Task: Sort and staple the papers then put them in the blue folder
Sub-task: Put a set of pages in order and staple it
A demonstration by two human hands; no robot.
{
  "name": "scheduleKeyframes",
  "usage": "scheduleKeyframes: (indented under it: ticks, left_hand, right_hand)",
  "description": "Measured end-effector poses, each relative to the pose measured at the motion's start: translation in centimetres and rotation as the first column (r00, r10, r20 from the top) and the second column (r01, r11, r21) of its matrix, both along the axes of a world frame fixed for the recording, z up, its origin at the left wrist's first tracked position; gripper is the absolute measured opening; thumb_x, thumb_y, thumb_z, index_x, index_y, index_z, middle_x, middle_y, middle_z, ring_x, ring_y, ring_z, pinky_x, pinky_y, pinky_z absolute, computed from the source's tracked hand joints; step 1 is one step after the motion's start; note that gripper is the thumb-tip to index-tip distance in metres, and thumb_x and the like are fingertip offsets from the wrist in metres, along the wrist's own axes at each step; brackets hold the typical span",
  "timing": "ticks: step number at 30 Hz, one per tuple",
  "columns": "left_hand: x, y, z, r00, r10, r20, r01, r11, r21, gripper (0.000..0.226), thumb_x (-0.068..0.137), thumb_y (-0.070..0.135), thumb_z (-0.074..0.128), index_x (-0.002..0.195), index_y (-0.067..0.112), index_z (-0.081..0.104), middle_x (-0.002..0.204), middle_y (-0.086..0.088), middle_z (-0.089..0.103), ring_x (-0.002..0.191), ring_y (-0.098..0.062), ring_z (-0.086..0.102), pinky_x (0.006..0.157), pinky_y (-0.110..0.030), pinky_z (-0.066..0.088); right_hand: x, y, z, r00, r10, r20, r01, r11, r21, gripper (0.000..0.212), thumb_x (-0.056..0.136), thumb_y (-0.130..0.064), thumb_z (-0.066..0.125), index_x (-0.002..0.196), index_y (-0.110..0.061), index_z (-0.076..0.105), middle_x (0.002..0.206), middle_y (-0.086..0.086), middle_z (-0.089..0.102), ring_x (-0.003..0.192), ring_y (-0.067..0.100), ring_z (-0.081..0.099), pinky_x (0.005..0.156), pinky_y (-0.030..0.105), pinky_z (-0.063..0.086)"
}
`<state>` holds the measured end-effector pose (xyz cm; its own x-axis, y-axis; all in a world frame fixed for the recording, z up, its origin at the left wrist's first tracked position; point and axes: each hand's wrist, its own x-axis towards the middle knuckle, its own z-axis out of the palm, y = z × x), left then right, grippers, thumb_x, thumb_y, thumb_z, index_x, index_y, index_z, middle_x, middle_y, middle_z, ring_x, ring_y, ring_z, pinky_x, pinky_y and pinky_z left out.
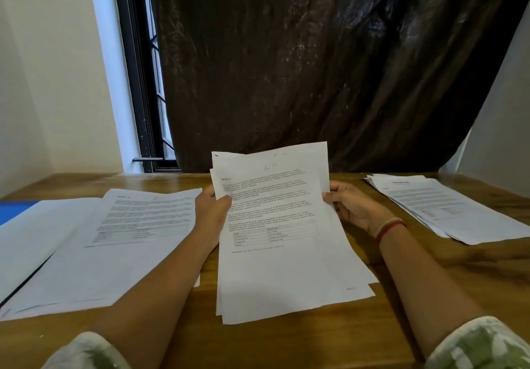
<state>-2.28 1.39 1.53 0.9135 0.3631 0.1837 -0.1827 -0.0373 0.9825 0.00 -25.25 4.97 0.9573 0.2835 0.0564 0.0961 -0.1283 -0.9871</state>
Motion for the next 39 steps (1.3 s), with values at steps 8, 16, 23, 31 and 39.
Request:
scheduleKeyframes:
  ticks: [8,16,23,31,39]
  left_hand:
    - [0.1,0.0,-0.1,1.000,-0.005,-0.010,0.005,1.000,0.006,0.027,0.090,0.007,0.063,0.112,0.023,0.059,0.095,0.011,0.064,0.077,-0.016,0.066,0.049,-0.018,0.046]
    - [0.1,0.5,0.0,1.000,0.003,0.013,-0.001,0.994,-0.110,0.014,0.090,0.002,0.062,0.102,0.010,0.063,0.100,-0.007,0.067,0.088,-0.025,0.064,0.069,-0.031,0.054]
    - [0.4,0.3,0.1,0.999,-0.006,0.034,0.009,0.994,-0.109,0.006,0.090,0.006,0.064,0.096,0.008,0.065,0.099,-0.007,0.069,0.091,-0.024,0.065,0.070,-0.029,0.054]
    - [0.3,-0.3,0.1,0.999,0.000,0.033,0.002,0.998,-0.062,0.005,0.091,0.007,0.063,0.093,0.011,0.063,0.094,-0.002,0.067,0.085,-0.019,0.064,0.063,-0.023,0.051]
    - [0.3,-0.1,-0.1,0.990,0.013,0.140,-0.018,0.999,0.032,0.044,0.082,0.002,0.072,0.116,0.016,0.048,0.103,0.007,0.060,0.090,-0.011,0.060,0.068,-0.019,0.053]
  right_hand:
    - [-0.4,0.1,0.1,0.997,0.077,-0.002,-0.077,0.996,0.053,0.017,0.093,-0.011,0.056,0.104,-0.019,0.065,0.098,-0.005,0.076,0.093,0.020,0.073,0.082,0.038,0.058]
    - [0.1,-0.5,0.2,0.996,-0.088,0.017,0.082,0.970,0.228,0.041,0.091,-0.049,0.049,0.111,-0.017,0.064,0.106,0.004,0.072,0.112,0.031,0.064,0.094,0.039,0.052]
    - [-0.9,-0.1,-0.2,0.989,-0.047,0.139,0.023,0.985,0.171,0.020,0.084,-0.021,0.065,0.102,-0.013,0.066,0.085,-0.002,0.075,0.077,0.017,0.074,0.059,0.021,0.055]
    - [0.0,0.6,-0.5,0.954,-0.217,0.209,0.172,0.962,0.211,0.014,0.088,-0.026,0.066,0.095,-0.014,0.068,0.091,0.004,0.075,0.086,0.028,0.070,0.067,0.030,0.055]
    - [-1.0,0.5,0.5,0.965,0.148,0.216,-0.224,0.896,0.384,0.012,0.069,-0.031,0.079,0.078,-0.024,0.077,0.090,0.003,0.075,0.082,0.021,0.072,0.075,0.036,0.058]
